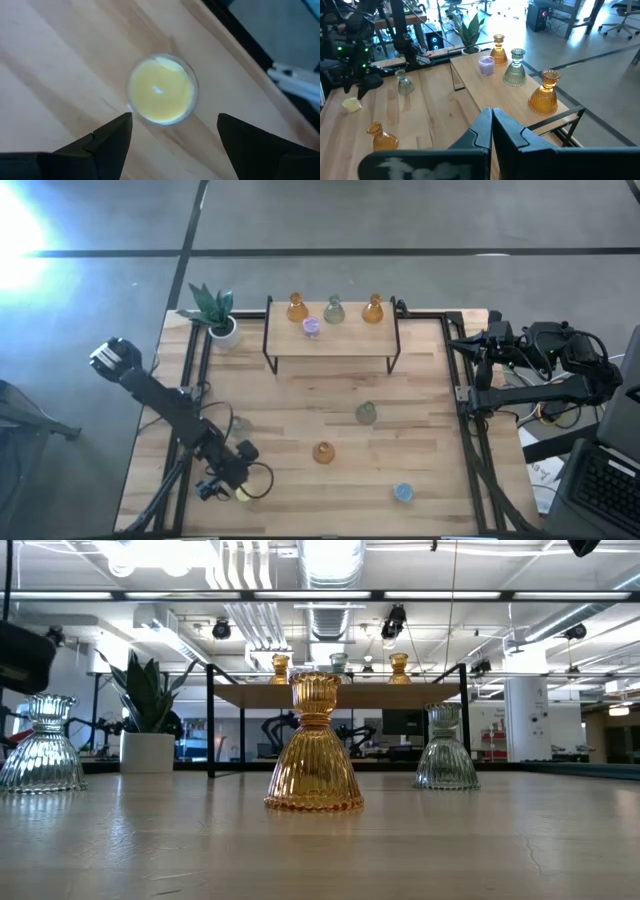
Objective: Pick & Place candle stick holders
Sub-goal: Put the yellow scented candle on the shelf
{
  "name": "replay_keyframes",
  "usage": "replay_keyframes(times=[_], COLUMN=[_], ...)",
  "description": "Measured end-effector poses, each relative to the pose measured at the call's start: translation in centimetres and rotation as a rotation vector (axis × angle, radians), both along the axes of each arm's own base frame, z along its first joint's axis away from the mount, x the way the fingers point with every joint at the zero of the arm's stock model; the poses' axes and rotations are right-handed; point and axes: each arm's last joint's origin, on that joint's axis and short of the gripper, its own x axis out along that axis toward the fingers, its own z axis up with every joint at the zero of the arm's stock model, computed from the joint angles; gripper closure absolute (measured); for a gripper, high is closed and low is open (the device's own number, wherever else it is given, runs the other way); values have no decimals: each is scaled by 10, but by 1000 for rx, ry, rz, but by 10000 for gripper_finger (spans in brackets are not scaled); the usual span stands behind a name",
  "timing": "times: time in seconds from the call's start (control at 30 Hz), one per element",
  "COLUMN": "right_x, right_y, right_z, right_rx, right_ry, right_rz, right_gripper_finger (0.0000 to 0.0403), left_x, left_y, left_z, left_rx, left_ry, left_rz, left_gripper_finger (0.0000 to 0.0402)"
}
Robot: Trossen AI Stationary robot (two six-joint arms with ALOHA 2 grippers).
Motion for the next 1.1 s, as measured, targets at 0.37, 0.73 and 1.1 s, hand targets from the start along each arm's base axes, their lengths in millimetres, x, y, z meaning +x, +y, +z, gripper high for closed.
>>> replay_keyframes(times=[0.37, 0.73, 1.1], right_x=[0, 0, 0], right_y=[0, 0, 0], right_z=[0, 0, 0], right_rx=[0, 0, 0], right_ry=[0, 0, 0], right_rz=[0, 0, 0], right_gripper_finger=[394, 394, 394], left_x=[14, 22, 22], left_y=[-17, -24, -21], left_z=[-21, -34, -29], left_rx=[4, 2, 30], left_ry=[-91, -117, -125], left_rz=[-91, -77, -57], left_gripper_finger=[106, 108, 163])
